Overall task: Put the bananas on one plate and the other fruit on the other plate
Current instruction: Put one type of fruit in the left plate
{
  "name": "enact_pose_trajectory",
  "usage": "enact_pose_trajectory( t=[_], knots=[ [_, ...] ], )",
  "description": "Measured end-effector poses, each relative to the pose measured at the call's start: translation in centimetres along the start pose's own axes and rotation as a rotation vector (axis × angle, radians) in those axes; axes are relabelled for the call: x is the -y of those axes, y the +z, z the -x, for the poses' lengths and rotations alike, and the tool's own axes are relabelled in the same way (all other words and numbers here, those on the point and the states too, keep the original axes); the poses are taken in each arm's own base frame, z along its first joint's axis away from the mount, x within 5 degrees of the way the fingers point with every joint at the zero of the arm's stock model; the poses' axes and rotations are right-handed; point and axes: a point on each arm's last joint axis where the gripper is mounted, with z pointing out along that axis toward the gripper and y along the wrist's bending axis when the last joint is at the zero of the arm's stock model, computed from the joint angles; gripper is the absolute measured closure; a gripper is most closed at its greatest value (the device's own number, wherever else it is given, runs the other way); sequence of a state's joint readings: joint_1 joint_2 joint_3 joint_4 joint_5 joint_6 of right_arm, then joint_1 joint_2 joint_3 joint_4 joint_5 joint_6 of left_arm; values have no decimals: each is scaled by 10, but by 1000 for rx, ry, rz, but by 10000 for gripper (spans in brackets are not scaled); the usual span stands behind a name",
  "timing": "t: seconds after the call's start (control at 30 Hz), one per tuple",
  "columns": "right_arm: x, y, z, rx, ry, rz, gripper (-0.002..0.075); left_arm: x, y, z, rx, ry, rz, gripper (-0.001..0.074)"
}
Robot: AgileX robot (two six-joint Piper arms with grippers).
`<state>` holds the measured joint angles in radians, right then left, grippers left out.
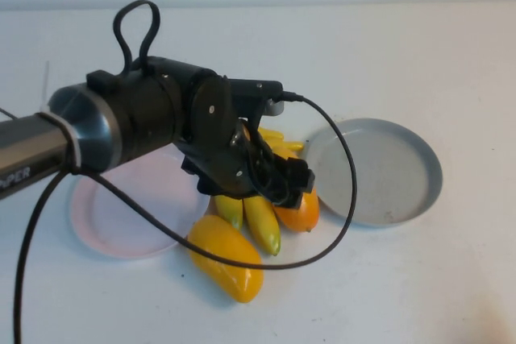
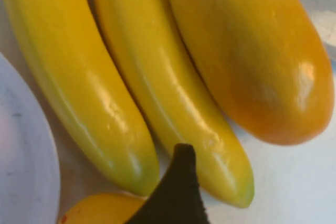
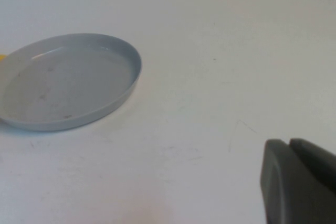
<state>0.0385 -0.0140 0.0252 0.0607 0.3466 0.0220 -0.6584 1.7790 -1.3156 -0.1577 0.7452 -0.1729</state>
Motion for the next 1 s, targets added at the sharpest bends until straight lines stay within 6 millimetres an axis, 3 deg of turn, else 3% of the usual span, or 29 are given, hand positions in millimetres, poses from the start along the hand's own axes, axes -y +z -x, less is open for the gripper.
enact_pose_trajectory(
  t=[0.47,1.0],
  knots=[
    [0,0,0,0,0,0,742,6,36,32,31,-81,-12,117],
    [0,0,0,0,0,0,742,3,62,36,29,-64,1,117]
  ],
)
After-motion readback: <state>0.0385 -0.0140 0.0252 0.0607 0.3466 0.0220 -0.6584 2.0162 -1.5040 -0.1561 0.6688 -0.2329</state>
